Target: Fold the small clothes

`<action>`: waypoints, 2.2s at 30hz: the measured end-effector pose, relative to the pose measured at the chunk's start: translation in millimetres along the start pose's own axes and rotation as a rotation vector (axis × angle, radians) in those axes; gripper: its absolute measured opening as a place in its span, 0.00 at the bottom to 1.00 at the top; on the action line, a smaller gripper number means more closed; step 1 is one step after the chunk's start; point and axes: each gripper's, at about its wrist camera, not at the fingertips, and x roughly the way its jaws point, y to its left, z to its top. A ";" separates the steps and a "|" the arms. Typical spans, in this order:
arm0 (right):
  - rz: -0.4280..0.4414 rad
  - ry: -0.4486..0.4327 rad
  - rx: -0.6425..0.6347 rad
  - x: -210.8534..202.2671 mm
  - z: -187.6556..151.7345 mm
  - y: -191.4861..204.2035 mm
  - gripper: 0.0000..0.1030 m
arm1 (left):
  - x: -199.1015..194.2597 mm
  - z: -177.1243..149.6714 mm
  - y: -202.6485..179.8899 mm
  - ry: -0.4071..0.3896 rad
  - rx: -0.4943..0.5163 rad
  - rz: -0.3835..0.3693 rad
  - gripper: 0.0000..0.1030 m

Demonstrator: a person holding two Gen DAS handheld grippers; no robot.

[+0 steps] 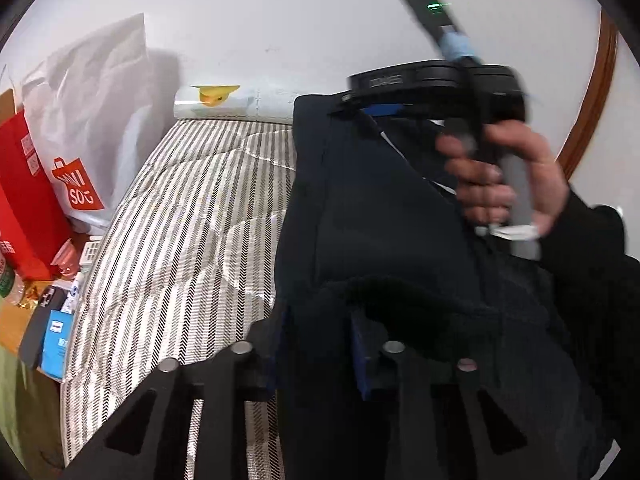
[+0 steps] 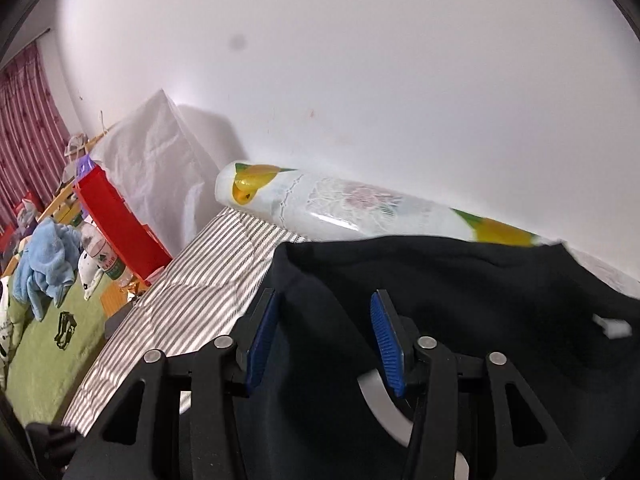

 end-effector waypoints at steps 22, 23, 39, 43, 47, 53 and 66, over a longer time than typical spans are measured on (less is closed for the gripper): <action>-0.046 -0.014 -0.005 7.7 -0.5 4.6 0.29 | -12.3 -5.0 35.5 0.036 -0.104 0.039 0.31; -0.051 -0.018 -0.001 -6.5 -6.8 -1.7 0.29 | -16.5 -4.9 36.3 0.025 -0.122 0.012 0.31; -0.419 0.012 0.199 -248.6 -194.3 -181.6 0.38 | 7.1 1.4 18.1 0.081 -0.084 0.141 0.38; -0.410 0.024 0.304 -263.1 -241.5 -203.1 0.40 | -6.6 -5.5 12.8 0.102 -0.082 0.185 0.40; -0.414 0.072 0.342 -250.0 -269.7 -213.8 0.40 | -22.9 -12.2 0.5 0.108 -0.070 0.212 0.42; -0.409 -0.012 0.382 -291.8 -288.7 -216.3 0.40 | -51.8 -12.5 -28.7 0.065 -0.035 0.229 0.54; -0.694 0.031 0.443 -381.9 -380.2 -296.8 0.74 | -81.1 -14.0 -104.6 -0.013 -0.050 0.228 0.61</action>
